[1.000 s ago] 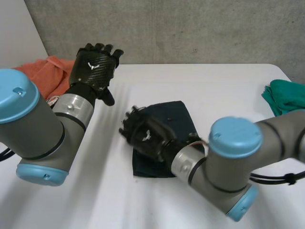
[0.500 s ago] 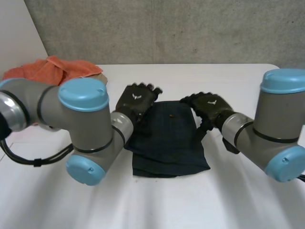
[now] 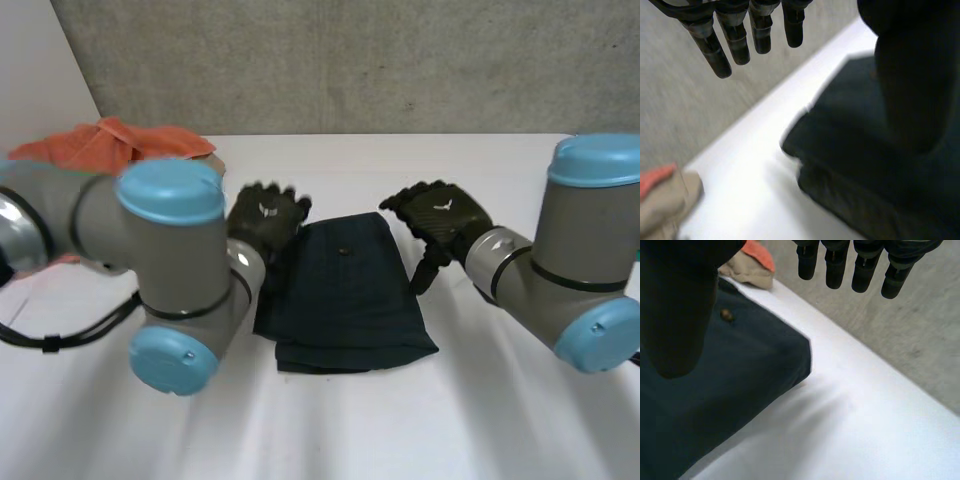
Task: Fold the laundry.
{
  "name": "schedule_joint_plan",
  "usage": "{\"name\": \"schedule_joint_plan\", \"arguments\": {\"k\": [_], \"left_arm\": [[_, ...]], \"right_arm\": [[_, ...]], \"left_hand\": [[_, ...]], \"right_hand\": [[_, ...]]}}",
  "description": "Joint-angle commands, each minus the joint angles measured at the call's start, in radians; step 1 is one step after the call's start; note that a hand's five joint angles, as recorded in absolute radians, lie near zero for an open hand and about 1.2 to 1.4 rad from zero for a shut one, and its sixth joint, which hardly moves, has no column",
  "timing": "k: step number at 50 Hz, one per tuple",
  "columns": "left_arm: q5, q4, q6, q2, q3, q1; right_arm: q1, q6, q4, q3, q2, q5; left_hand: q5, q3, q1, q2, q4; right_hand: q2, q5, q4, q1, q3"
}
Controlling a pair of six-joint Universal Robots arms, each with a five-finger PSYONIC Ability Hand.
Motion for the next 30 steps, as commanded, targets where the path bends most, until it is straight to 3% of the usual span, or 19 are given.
{"name": "schedule_joint_plan", "arguments": {"k": [1, 5, 12, 15, 22, 30], "left_arm": [[0.107, 0.015, -0.004, 0.133, 0.022, 0.006], [0.188, 0.012, -0.017, 0.182, 0.044, 0.022], [0.528, -0.026, -0.142, 0.202, 0.079, 0.065], [0.642, -0.028, -0.220, 0.204, 0.081, 0.105], [0.636, -0.026, -0.238, 0.192, 0.076, 0.119], [0.635, -0.026, -0.238, 0.189, 0.064, 0.119]], "right_arm": [[0.040, -0.012, -0.027, 0.124, -0.145, 0.065], [0.117, -0.037, -0.065, 0.232, -0.168, 0.072], [0.227, -0.026, -0.296, 0.434, -0.144, 0.100], [0.241, -0.026, -0.460, 0.465, -0.067, 0.169], [0.241, -0.037, -0.614, 0.442, 0.034, 0.226], [0.238, -0.034, -0.748, 0.340, 0.129, 0.224]], "left_hand": [[-0.023, -0.011, 0.012, -0.009, -0.002], [-0.005, 0.006, 0.029, 0.009, 0.016], [0.009, 0.021, 0.044, 0.023, 0.031], [0.047, 0.059, 0.082, 0.061, 0.069], [0.048, 0.059, 0.082, 0.061, 0.069], [0.045, 0.056, 0.079, 0.059, 0.066]], "right_hand": [[-0.033, -0.045, -0.038, -0.050, -0.032], [-0.033, -0.045, -0.038, -0.050, -0.032], [-0.033, -0.045, -0.038, -0.050, -0.032], [-0.033, -0.045, -0.038, -0.050, -0.032], [-0.033, -0.045, -0.038, -0.050, -0.032], [-0.033, -0.045, -0.038, -0.050, -0.032]]}}
